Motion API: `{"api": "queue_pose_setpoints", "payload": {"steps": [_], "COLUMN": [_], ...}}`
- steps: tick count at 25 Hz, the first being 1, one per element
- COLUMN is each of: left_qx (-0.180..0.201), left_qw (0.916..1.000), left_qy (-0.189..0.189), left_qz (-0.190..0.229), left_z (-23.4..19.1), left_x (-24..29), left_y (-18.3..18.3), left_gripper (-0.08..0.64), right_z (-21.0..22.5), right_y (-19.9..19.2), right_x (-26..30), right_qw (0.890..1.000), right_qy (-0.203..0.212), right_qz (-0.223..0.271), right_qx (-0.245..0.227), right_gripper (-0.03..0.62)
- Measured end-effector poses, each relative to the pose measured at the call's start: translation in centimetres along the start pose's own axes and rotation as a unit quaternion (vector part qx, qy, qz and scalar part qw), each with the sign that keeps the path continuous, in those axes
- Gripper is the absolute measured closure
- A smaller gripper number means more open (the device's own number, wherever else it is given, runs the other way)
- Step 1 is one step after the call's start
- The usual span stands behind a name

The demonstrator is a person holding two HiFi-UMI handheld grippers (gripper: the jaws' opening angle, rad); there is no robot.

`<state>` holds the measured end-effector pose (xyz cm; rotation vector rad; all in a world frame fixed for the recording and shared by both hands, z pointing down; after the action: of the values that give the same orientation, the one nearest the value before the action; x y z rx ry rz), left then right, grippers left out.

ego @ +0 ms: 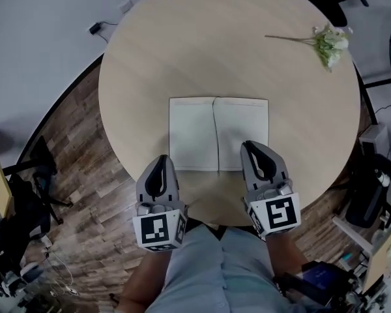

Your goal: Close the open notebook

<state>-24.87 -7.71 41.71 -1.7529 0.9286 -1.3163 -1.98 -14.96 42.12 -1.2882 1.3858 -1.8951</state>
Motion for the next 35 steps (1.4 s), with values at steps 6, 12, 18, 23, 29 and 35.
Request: {"api": "queue_pose_setpoints", "payload": {"steps": [6, 12, 18, 23, 29, 35], "left_qx": [-0.024, -0.055, -0.082, -0.08, -0.065, -0.098], "left_qw": [0.9989, 0.9948, 0.986, 0.9855, 0.9866, 0.9829], "left_qy": [-0.01, -0.022, -0.029, -0.003, 0.008, 0.009], "left_qz": [-0.038, -0.083, -0.142, -0.15, -0.149, -0.156], "left_z": [-1.0, -1.7, -2.6, -2.5, -2.0, -2.7], "left_x": [1.4, 2.6, 4.0, 4.2, 4.5, 3.9], "left_y": [-3.9, -6.2, -9.4, -10.0, -10.1, -9.8], "left_gripper": [0.537, 0.365, 0.311, 0.313, 0.349, 0.511], "right_z": [-0.3, -0.6, -0.6, -0.2, 0.3, 1.0], "right_y": [-2.7, -4.1, -5.5, -5.9, -6.0, -5.6], "right_x": [1.5, 2.2, 2.8, 3.1, 3.0, 2.2], "right_qw": [1.0, 0.999, 0.998, 0.998, 0.998, 0.998], "right_qy": [-0.003, -0.003, -0.005, -0.012, -0.017, -0.022], "right_qz": [-0.027, -0.041, -0.058, -0.063, -0.061, -0.055], "right_qx": [0.01, 0.018, 0.022, 0.025, 0.03, 0.031], "right_gripper": [0.541, 0.541, 0.541, 0.541, 0.541, 0.541]}}
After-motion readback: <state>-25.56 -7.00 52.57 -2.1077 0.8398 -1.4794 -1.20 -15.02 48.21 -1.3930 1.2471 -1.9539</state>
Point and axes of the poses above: the fingertips, and each gripper's own axes: x forward along the fingers, z to its right, y out of its top, the point moved 10 cm from there along -x, backward along the fingers, and after that the axes turned 11 degrees about -y, right-handed, at the moved point
